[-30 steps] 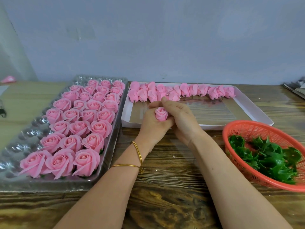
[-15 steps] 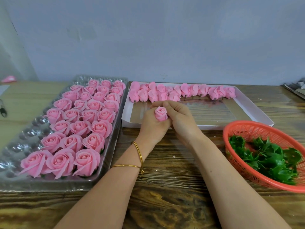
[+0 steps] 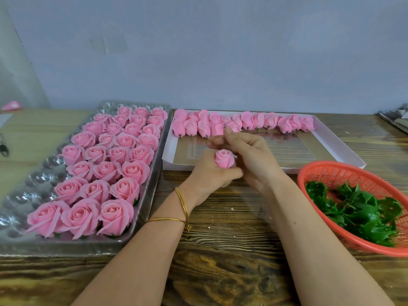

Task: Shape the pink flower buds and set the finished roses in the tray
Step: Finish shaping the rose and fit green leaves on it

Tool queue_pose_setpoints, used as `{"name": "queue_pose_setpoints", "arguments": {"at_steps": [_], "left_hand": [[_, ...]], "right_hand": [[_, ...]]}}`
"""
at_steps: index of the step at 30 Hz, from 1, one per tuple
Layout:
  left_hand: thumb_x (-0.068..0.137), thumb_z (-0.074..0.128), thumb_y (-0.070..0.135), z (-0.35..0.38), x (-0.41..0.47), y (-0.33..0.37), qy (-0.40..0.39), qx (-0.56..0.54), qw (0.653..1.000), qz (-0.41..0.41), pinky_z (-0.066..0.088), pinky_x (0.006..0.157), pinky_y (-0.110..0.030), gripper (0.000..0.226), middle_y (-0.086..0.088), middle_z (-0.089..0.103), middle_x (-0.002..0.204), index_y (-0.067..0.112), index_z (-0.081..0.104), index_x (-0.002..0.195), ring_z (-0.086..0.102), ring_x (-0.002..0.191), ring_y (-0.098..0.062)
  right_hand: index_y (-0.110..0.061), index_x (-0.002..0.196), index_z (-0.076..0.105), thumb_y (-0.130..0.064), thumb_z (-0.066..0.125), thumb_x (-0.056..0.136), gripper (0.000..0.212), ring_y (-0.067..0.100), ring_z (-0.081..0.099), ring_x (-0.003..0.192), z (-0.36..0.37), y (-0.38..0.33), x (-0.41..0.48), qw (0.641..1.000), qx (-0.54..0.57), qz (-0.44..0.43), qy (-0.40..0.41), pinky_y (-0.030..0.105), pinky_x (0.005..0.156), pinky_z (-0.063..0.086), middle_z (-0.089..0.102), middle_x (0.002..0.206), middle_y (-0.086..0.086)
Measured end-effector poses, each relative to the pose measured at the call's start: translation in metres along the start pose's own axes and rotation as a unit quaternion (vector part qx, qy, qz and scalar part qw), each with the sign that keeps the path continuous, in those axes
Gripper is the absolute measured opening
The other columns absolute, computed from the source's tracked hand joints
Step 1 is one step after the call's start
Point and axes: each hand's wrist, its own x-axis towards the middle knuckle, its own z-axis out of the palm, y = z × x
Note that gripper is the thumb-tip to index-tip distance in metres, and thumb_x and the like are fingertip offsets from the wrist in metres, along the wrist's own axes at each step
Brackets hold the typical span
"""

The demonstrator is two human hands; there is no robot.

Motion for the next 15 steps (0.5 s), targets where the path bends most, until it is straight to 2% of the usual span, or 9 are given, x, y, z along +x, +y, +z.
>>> {"name": "queue_pose_setpoints", "arguments": {"at_steps": [3, 7, 11, 15], "left_hand": [[0.078, 0.058, -0.019, 0.0019, -0.0003, 0.0007, -0.046, -0.043, 0.998, -0.021, 0.027, 0.039, -0.017, 0.042, 0.005, 0.036, 0.044, 0.013, 0.042, 0.056, 0.032, 0.038, -0.006], [0.080, 0.056, -0.020, 0.0004, -0.0012, 0.0005, -0.085, -0.081, 0.992, -0.054, 0.026, 0.039, -0.015, 0.038, 0.004, 0.036, 0.045, 0.010, 0.042, 0.060, 0.032, 0.038, -0.003], [0.077, 0.058, -0.018, -0.0006, -0.0020, 0.0021, -0.084, -0.113, 0.988, -0.062, 0.023, 0.041, -0.017, 0.036, 0.003, 0.034, 0.044, 0.010, 0.043, 0.060, 0.032, 0.038, -0.005], [0.082, 0.051, -0.023, 0.0008, -0.0031, 0.0034, -0.084, -0.117, 0.988, -0.065, 0.027, 0.039, -0.015, 0.038, 0.005, 0.036, 0.040, 0.010, 0.042, 0.066, 0.035, 0.035, -0.002]], "right_hand": [[-0.014, 0.063, 0.076, -0.035, 0.066, 0.074, 0.026, 0.021, 0.069, 0.089, 0.0001, -0.0007, -0.0013, 0.999, -0.012, -0.002, -0.041, 0.030, 0.083, 0.055, 0.074, 0.087, 0.011], [-0.012, 0.065, 0.077, -0.033, 0.065, 0.075, 0.025, 0.018, 0.069, 0.086, 0.0002, -0.0019, -0.0048, 0.996, -0.029, 0.012, -0.087, 0.023, 0.073, 0.054, 0.074, 0.089, 0.012], [-0.017, 0.069, 0.079, -0.031, 0.066, 0.074, 0.019, 0.019, 0.069, 0.092, 0.0008, -0.0006, -0.0059, 0.993, -0.018, 0.024, -0.115, 0.027, 0.081, 0.055, 0.074, 0.092, 0.010], [-0.009, 0.078, 0.079, -0.023, 0.068, 0.075, 0.018, 0.018, 0.070, 0.092, 0.0003, -0.0001, -0.0062, 0.992, -0.014, 0.047, -0.115, 0.026, 0.082, 0.057, 0.075, 0.096, 0.012]]}}
